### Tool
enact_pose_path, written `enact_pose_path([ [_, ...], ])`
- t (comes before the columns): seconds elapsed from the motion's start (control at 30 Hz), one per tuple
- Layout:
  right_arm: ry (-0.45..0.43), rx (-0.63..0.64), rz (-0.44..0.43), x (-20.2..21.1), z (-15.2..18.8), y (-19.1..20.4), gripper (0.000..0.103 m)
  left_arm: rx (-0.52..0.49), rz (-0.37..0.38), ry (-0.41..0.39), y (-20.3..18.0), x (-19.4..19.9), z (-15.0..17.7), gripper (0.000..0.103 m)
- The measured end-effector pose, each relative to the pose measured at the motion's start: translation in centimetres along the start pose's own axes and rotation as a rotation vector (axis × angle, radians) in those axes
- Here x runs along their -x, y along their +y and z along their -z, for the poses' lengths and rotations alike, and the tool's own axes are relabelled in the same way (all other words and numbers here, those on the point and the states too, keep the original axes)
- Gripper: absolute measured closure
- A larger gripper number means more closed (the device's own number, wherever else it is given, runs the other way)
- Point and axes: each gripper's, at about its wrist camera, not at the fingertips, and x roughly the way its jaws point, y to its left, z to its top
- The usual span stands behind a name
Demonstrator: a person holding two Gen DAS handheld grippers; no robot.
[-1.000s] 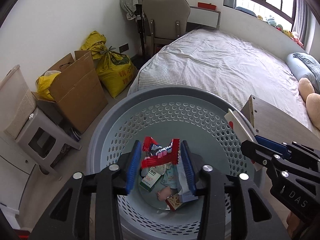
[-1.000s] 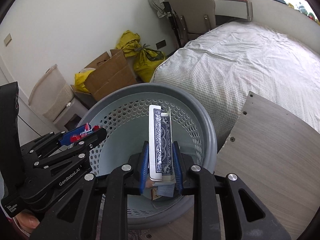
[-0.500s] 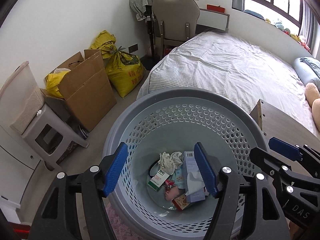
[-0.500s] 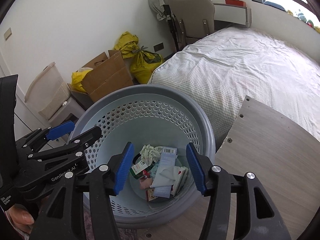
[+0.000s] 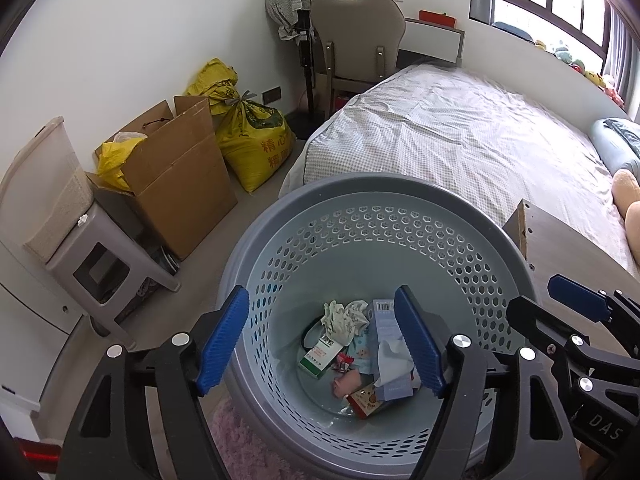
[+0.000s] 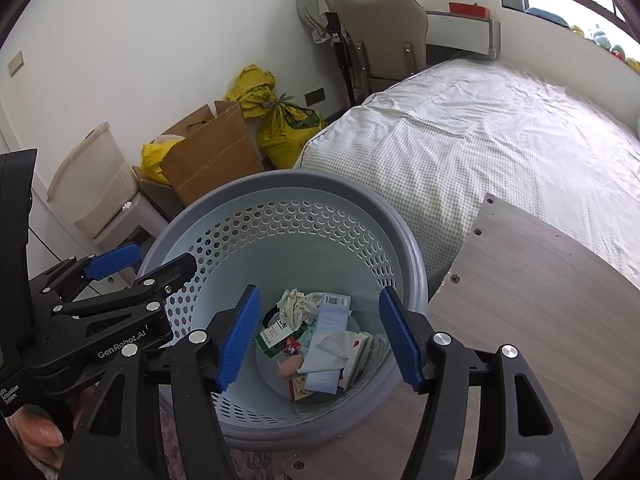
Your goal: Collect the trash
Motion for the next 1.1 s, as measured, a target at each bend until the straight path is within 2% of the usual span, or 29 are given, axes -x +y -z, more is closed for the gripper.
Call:
enact_pose_path([
  [0.57,-0.018,0.004,0.034,0.6,0.13,-0.14,0.03,0.013,-0.005,0.005,0.58,0.32,0.03,0.023],
  [0.8,-0.03,-0.003,0.04,0.85,0.07,-0.47,0.017,0.014,-0.013,0.0,0.59,0.48,-0.03,0.022],
  [1.1,-0.029,-0.01,0.049,0.89,0.06,-0.75,0.012,0.024,-0.014,0.0,0.87,0.6,-0.16,0.02],
])
